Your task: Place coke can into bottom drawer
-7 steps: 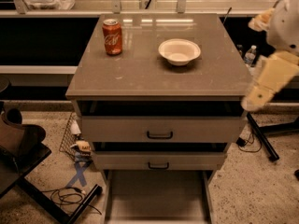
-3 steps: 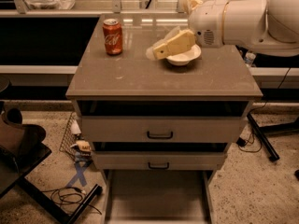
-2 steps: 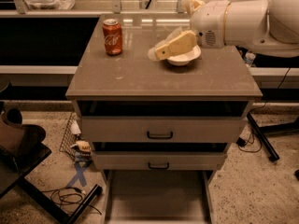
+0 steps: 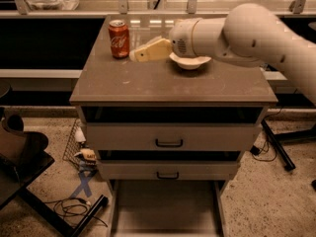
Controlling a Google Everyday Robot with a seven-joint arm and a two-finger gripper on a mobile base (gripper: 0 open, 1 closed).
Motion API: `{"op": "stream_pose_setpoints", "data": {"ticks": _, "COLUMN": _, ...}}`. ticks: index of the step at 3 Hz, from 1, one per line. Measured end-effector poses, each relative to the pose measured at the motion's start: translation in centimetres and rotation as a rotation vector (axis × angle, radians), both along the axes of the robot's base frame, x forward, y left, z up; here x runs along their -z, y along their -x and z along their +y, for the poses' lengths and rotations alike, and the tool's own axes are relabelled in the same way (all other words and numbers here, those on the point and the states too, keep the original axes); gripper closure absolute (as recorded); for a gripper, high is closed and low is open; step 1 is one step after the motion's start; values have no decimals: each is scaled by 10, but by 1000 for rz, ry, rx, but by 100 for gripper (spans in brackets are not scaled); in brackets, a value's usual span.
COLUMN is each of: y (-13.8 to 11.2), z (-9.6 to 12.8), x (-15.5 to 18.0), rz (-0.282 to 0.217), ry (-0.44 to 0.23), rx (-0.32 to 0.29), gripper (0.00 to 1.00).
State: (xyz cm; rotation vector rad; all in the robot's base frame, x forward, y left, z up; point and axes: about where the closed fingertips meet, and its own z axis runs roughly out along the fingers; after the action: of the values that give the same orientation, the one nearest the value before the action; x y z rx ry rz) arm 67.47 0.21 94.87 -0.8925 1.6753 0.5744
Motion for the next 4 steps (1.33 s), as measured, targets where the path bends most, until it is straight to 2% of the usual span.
{"op": "stream_pose_setpoints", "data": {"ticks": 1, "y": -50, "z": 17, "x": 20, "rz": 6, "ry": -92, "rx": 85, "gripper": 0}}
{"op": "stream_pose_setpoints", "data": {"ticks": 2, "y": -97, "z": 26, "x": 32, "rz": -55, "ry": -172, "rx": 133, "gripper": 0}}
{"op": "stream_pose_setpoints", "data": {"ticks": 3, "y": -130, "z": 40, "x": 32, "rz": -129, "ry": -222, "rx": 123, "gripper": 0}}
{"op": "stream_pose_setpoints", "data": {"ticks": 4, "y": -143, "z": 57, "x": 23, "rz": -153, "ry": -228, "rx": 81, "gripper": 0}}
